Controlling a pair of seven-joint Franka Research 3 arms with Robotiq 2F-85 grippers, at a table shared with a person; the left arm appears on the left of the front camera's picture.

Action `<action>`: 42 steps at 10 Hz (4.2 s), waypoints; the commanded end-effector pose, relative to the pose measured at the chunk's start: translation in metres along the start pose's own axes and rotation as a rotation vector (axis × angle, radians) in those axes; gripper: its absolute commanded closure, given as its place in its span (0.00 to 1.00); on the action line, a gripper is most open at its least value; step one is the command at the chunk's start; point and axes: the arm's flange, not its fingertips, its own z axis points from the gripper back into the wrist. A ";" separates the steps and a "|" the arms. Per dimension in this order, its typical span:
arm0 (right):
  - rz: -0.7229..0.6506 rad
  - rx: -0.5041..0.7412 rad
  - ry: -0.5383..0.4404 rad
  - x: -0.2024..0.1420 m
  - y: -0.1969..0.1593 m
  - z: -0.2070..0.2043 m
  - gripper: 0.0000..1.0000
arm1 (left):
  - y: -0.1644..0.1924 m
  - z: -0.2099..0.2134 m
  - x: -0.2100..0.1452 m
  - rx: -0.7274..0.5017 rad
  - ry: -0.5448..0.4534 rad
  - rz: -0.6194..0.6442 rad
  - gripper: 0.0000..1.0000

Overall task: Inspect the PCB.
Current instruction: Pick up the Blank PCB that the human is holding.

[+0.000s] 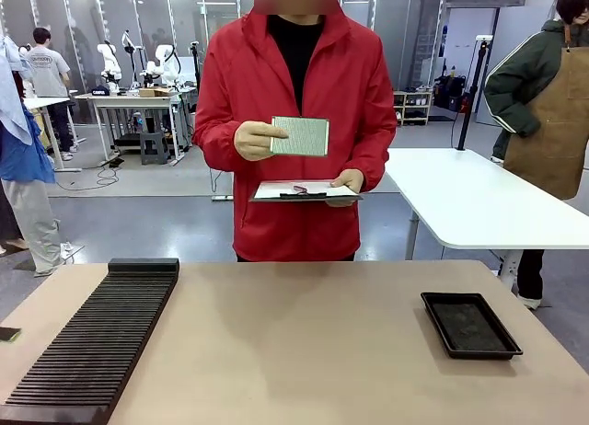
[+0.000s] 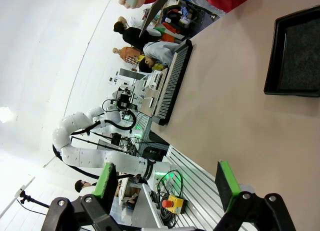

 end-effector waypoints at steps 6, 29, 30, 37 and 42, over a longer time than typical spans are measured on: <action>0.000 0.002 -0.005 0.000 0.001 0.001 0.00 | -0.004 0.055 -0.022 0.035 -0.093 -0.030 0.00; 0.000 0.002 -0.005 0.000 0.001 0.001 0.00 | -0.004 0.057 -0.023 0.049 -0.107 -0.013 0.00; 0.000 0.002 -0.005 0.000 0.001 0.001 0.00 | -0.004 0.057 -0.023 0.049 -0.107 -0.013 0.00; 0.000 0.002 -0.005 0.000 0.001 0.001 0.00 | -0.004 0.057 -0.023 0.049 -0.107 -0.013 0.00; -0.015 0.050 0.038 0.004 0.017 -0.004 0.00 | -0.004 0.057 -0.023 0.049 -0.107 -0.013 0.00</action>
